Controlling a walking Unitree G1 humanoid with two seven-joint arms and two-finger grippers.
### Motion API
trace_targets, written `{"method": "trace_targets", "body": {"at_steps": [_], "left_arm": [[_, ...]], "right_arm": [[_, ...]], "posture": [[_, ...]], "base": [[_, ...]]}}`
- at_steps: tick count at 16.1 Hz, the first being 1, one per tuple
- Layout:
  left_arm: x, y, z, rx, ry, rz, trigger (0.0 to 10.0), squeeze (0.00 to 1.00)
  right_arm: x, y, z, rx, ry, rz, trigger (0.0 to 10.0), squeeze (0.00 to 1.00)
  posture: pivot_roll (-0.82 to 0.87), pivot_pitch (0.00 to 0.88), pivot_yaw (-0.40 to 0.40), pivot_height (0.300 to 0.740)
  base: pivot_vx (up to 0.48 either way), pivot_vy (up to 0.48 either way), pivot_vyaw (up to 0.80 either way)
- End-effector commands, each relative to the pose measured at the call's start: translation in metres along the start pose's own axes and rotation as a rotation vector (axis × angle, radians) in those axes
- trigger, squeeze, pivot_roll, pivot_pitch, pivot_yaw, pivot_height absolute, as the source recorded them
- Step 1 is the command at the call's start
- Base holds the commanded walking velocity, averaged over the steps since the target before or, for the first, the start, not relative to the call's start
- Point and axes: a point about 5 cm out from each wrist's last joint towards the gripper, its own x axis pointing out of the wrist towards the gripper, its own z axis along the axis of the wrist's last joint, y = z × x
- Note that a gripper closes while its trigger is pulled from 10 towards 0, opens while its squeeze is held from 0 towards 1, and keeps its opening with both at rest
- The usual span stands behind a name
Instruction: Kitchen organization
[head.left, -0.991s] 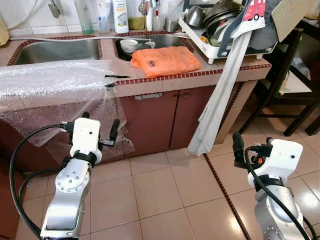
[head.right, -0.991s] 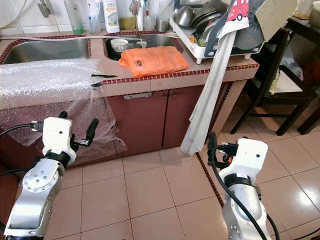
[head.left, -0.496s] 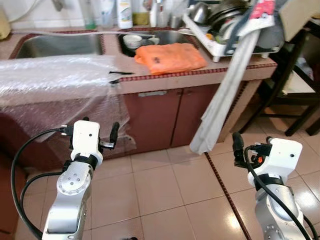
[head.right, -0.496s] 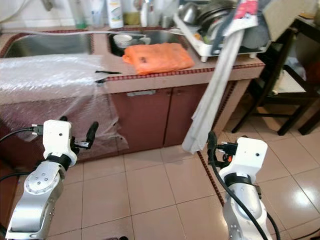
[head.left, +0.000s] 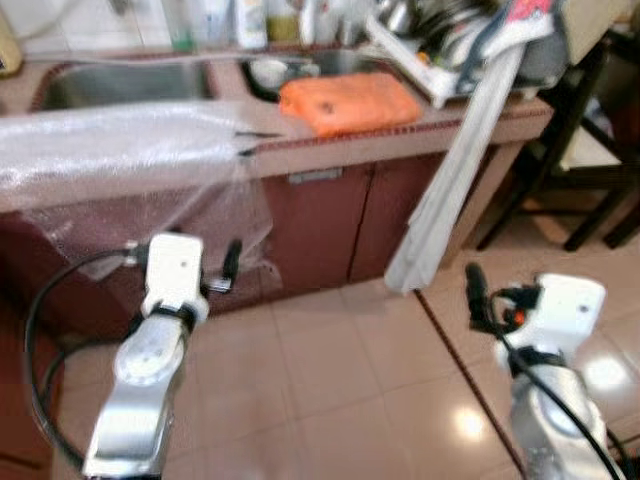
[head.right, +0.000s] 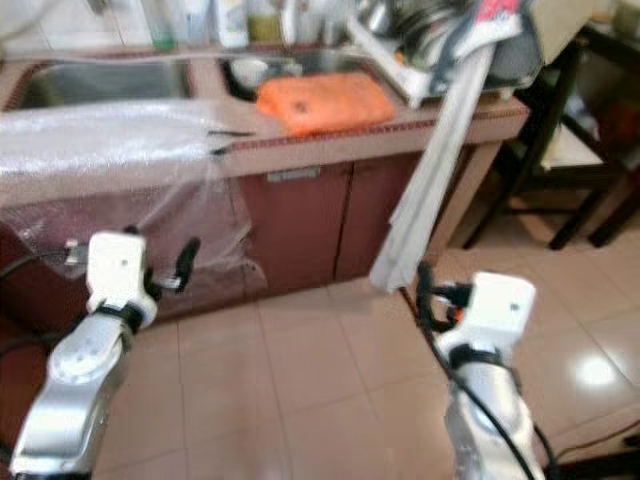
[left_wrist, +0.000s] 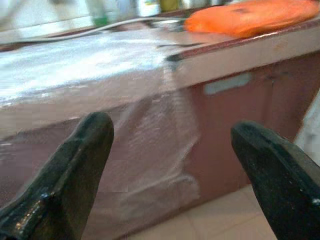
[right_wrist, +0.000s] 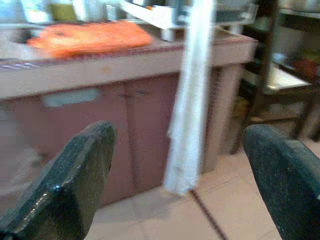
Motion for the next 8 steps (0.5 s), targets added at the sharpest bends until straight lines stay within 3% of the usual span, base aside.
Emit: {"method": "trace_targets", "body": {"at_steps": [1, 4, 8], "left_arm": [[0.0004, -0.0032, 0.0001, -0.010, 0.001, -0.003, 10.0, 0.00], [0.0030, -0.0071, 0.0014, -0.017, -0.005, -0.005, 10.0, 0.00], [0.0025, -0.0058, -0.0006, -0.018, 0.001, 0.011, 10.0, 0.00]], "right_arm": [[-0.0001, -0.0055, 0.0039, -0.015, -0.012, -0.022, 10.0, 0.00], [0.0032, -0.0068, 0.0059, -0.018, -0.020, -0.023, 10.0, 0.00], [0.0047, -0.0068, 0.0067, -0.019, -0.025, -0.024, 10.0, 0.00]], "posture": [[-0.01, 0.096, -0.032, 0.740], [-0.01, 0.092, -0.039, 0.740], [-0.01, 0.088, -0.043, 0.740]], "base": [[0.000, 0.322, 0.00], [0.000, 0.325, 0.00], [0.000, 0.480, 0.00]]}}
